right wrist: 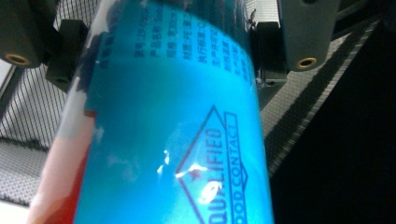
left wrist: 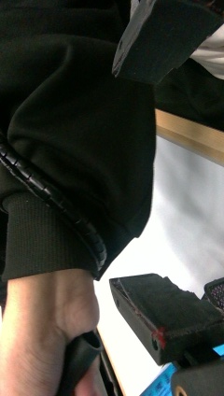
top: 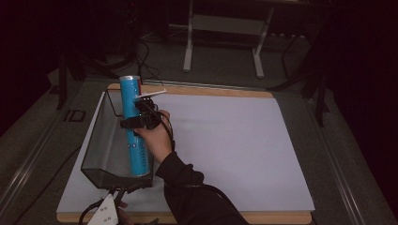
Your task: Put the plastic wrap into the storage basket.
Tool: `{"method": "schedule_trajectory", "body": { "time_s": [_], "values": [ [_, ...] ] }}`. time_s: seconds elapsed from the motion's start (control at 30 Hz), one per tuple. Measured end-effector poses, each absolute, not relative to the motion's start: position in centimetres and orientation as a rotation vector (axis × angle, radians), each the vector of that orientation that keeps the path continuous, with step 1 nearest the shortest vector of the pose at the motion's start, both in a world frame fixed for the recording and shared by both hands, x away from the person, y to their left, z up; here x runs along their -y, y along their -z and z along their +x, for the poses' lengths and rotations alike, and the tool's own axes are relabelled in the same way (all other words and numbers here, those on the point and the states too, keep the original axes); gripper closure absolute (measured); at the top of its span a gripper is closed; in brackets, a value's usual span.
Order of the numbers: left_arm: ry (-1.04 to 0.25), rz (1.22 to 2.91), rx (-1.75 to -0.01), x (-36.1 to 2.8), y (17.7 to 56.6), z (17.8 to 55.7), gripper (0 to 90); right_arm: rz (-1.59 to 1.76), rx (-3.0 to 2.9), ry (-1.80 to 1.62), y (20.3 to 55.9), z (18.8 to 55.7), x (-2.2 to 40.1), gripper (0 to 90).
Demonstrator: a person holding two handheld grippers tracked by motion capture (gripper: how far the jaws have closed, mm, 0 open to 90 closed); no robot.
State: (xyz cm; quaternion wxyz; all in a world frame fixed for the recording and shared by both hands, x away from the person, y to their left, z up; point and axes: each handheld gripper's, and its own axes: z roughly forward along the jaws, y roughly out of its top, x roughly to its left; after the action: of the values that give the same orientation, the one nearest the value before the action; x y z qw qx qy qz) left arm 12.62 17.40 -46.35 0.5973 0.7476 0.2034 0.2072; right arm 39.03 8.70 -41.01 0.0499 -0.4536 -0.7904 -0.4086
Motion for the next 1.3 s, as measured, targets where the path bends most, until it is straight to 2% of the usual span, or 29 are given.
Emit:
{"method": "schedule_trajectory", "body": {
  "time_s": [0.2,0.63,1.3],
  "values": [
    [-0.478,1.734,-0.474,-17.4,46.4,12.6,2.6,-1.514,2.406,1.109,42.4,39.0,-9.3,31.6],
    [-0.474,1.736,-0.475,-17.4,46.3,12.6,2.6,-1.703,2.379,1.114,44.5,39.6,-9.6,31.3],
    [-0.459,1.736,-0.475,-17.4,46.3,12.7,2.6,-1.766,2.429,1.023,46.8,40.6,-11.0,29.6]
  ]
}}
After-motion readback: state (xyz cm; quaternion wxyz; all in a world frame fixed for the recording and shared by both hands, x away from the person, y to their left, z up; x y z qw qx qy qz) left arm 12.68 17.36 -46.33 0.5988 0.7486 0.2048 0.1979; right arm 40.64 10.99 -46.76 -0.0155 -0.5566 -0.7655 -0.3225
